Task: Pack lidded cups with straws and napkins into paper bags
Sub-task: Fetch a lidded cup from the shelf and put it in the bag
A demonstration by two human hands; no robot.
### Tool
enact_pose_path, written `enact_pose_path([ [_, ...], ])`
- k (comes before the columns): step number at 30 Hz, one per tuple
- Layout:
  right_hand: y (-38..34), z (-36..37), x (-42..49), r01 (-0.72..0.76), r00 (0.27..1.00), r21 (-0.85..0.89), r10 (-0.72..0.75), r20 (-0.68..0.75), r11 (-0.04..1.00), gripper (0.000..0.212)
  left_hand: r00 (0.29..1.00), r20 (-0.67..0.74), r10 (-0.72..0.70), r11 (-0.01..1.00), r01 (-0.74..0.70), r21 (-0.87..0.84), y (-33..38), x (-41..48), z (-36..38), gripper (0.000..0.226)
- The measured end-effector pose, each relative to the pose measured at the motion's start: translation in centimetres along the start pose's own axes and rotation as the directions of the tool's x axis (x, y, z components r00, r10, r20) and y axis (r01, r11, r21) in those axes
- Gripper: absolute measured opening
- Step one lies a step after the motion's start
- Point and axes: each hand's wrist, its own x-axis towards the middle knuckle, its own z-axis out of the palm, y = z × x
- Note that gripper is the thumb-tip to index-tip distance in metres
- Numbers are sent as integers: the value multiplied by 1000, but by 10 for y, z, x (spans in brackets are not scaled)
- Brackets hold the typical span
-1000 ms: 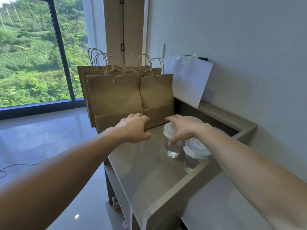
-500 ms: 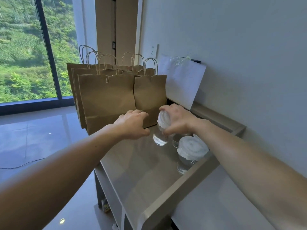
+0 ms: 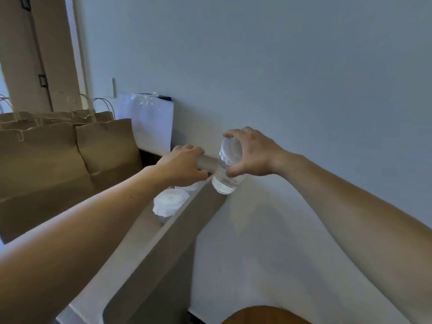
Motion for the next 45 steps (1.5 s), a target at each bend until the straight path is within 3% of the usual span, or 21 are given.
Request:
enact_pose_path([
  [7, 103, -4, -126, -304, 952, -43, 305, 19, 952, 103, 967, 147, 209, 975, -194, -108, 138, 15, 78, 72],
  [15, 182, 48, -261, -527, 834, -56, 528, 161, 848, 103, 813, 456, 361, 932, -292, -217, 236, -32, 213, 79],
  [21, 212, 99, -309, -581, 790, -3, 565, 236, 814, 102, 737, 595, 321, 946, -217, -242, 256, -76, 291, 77],
  [26, 225, 138, -325, -610, 763, 46, 571, 305, 791, 104, 635, 715, 292, 948, -92, -305, 248, -112, 334, 57],
  [31, 229, 164, -328, -607, 751, 78, 539, 381, 791, 109, 589, 782, 207, 962, 23, -271, 222, -138, 354, 44],
  [34, 228, 174, -326, -590, 757, 85, 514, 403, 803, 110, 502, 839, 210, 966, 29, -259, 216, -151, 358, 63],
  [36, 227, 178, -326, -584, 759, 82, 508, 407, 807, 107, 400, 886, 232, 964, 28, -265, 218, -160, 363, 75],
  [38, 225, 181, -328, -582, 759, 78, 507, 409, 809, 104, 343, 908, 241, 960, 54, -275, 224, -169, 369, 69],
  [39, 224, 182, -330, -581, 758, 74, 506, 411, 811, 104, 364, 902, 231, 958, 76, -276, 228, -174, 373, 57],
  [41, 220, 185, -336, -571, 760, 63, 497, 419, 819, 103, 478, 854, 204, 959, 77, -273, 236, -180, 381, 29],
  [43, 217, 186, -343, -560, 762, 54, 488, 427, 827, 101, 572, 810, 129, 974, 82, -212, 242, -184, 386, 22],
  [45, 213, 186, -352, -541, 766, 42, 472, 436, 840, 99, 606, 795, 19, 977, 158, -144, 246, -186, 389, 25],
])
